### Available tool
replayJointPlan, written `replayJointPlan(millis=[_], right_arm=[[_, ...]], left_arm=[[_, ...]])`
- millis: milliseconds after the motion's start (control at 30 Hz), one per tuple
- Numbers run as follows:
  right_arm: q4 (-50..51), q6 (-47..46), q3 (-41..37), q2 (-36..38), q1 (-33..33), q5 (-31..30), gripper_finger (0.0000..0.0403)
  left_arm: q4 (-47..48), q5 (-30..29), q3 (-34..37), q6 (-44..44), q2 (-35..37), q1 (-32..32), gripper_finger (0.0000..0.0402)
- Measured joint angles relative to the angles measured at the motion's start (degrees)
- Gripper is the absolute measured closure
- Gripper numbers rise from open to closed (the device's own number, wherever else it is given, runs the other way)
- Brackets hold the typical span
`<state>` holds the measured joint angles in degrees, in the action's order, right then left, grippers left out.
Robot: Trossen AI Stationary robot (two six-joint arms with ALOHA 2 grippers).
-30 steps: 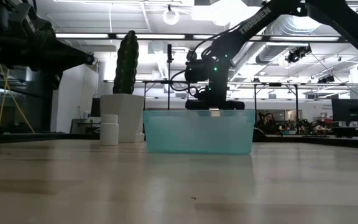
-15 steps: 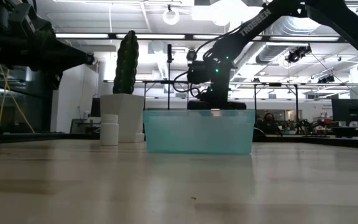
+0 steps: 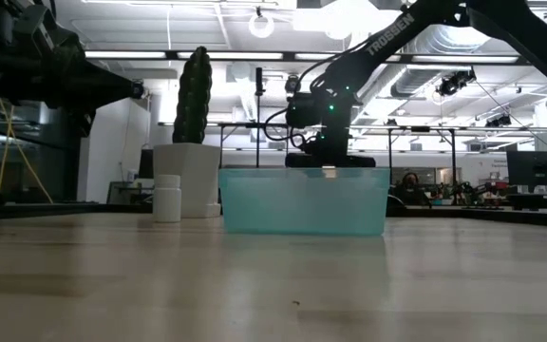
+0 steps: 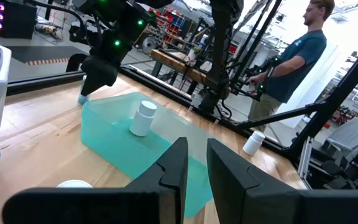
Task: Pick and place pill bottles into a basket
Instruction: Put the blue pill bottle into the blue bin
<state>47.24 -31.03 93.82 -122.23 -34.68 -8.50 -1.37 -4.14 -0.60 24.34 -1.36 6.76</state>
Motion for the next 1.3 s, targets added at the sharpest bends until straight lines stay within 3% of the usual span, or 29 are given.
replayJointPlan(millis=[1300], right_arm=[[-0.92,-0.5,0.0,0.0,0.0,-0.32,0.0302]], left_arm=[[0.0,0.0,0.0,0.0,0.0,-0.02,0.0307]])
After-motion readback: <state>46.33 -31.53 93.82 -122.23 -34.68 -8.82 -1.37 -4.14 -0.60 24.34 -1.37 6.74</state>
